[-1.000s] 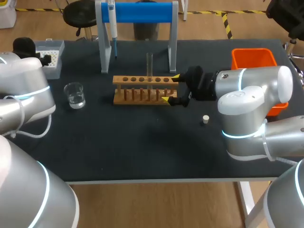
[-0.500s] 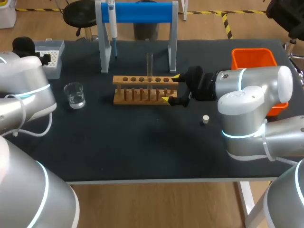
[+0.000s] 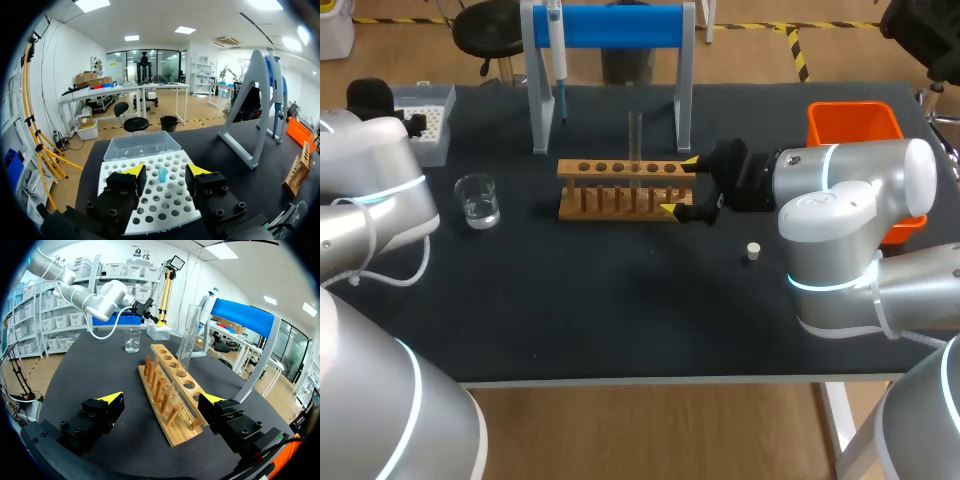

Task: Invert the test tube, pick up the pipette, mount the tip to pipette, aspirate from beaker and dispense into the tube, eject the tip, return the pipette, and cap with the stopper.

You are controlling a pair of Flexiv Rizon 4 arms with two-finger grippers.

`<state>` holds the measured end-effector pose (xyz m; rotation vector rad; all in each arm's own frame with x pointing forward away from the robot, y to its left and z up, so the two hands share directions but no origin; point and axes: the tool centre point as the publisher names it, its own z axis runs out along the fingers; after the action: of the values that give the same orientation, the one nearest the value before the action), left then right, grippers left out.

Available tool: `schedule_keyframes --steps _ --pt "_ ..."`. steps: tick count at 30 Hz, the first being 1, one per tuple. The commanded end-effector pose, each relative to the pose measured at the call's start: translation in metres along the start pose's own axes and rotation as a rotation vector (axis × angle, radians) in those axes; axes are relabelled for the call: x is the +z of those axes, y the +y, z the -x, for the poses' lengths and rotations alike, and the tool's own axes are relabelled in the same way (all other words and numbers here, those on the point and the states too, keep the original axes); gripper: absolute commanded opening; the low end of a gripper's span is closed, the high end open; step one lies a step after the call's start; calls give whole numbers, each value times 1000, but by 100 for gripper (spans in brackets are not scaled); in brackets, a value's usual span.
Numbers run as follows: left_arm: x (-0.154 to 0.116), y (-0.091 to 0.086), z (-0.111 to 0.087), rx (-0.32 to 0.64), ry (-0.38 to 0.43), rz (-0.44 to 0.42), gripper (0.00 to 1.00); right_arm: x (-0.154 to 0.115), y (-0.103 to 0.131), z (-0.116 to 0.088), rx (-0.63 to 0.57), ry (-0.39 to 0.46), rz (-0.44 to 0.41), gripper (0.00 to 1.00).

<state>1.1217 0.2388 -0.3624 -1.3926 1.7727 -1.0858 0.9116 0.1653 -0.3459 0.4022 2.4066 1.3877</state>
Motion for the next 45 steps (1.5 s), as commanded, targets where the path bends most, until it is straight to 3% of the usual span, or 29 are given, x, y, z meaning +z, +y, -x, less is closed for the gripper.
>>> schedule_keyframes --steps 1,45 --pt "3 1 1 3 2 -1 49 0 0 1 0 3 -2 100" --pt "9 2 3 23 8 7 47 0 0 1 0 3 -2 100"
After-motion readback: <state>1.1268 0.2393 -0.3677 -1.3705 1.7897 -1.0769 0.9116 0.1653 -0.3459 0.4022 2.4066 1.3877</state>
